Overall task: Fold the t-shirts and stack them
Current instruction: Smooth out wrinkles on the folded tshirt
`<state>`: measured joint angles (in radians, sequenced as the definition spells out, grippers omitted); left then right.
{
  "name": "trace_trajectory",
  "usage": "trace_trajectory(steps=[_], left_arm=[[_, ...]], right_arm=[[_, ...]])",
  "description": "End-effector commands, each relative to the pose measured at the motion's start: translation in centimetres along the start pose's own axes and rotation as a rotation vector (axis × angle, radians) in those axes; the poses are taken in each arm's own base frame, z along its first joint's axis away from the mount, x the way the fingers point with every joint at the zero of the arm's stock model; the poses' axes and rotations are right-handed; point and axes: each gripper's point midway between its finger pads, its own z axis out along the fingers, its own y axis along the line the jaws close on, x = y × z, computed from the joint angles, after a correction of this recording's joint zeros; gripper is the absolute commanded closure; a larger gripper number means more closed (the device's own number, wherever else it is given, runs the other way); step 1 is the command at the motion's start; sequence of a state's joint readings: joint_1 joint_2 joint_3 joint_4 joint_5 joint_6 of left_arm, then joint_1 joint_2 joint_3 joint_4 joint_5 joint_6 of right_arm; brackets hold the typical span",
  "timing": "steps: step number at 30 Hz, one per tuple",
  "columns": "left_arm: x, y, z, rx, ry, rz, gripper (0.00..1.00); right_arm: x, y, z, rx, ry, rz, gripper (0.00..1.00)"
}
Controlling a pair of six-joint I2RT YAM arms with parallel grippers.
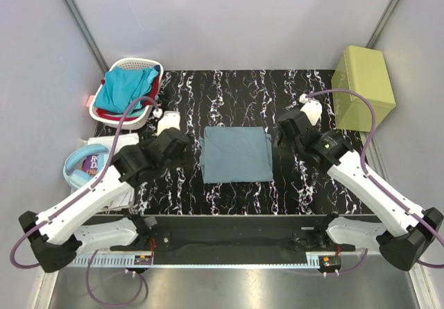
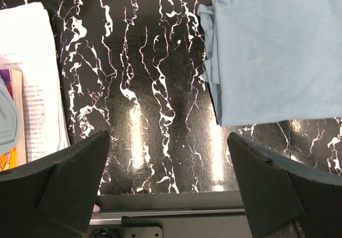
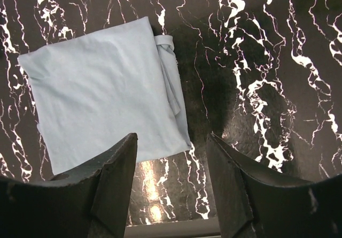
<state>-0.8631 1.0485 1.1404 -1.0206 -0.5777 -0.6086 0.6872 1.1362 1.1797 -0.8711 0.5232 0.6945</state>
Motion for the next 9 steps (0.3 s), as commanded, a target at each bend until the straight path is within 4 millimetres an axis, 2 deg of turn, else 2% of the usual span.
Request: trace_trajectory(steps=[1, 5, 9], left_arm=[[0.0, 0.2, -1.1, 0.077, -0.035, -0.015, 0.01], [0.5, 0.8, -0.8, 0.07, -0.028, -0.022, 0.01], [0.8, 1.7, -0.1, 0.038, -0.017, -0.043, 0.01]], right_arm=[[-0.8, -0.2, -0.5, 0.018, -0.032, 0.062, 0.38], [-0.8, 0.5, -0.5, 0.008, -0.036, 0.042, 0.39], [-0.7, 2.7, -0.6, 0.027, -0.052, -0.043, 0.38]])
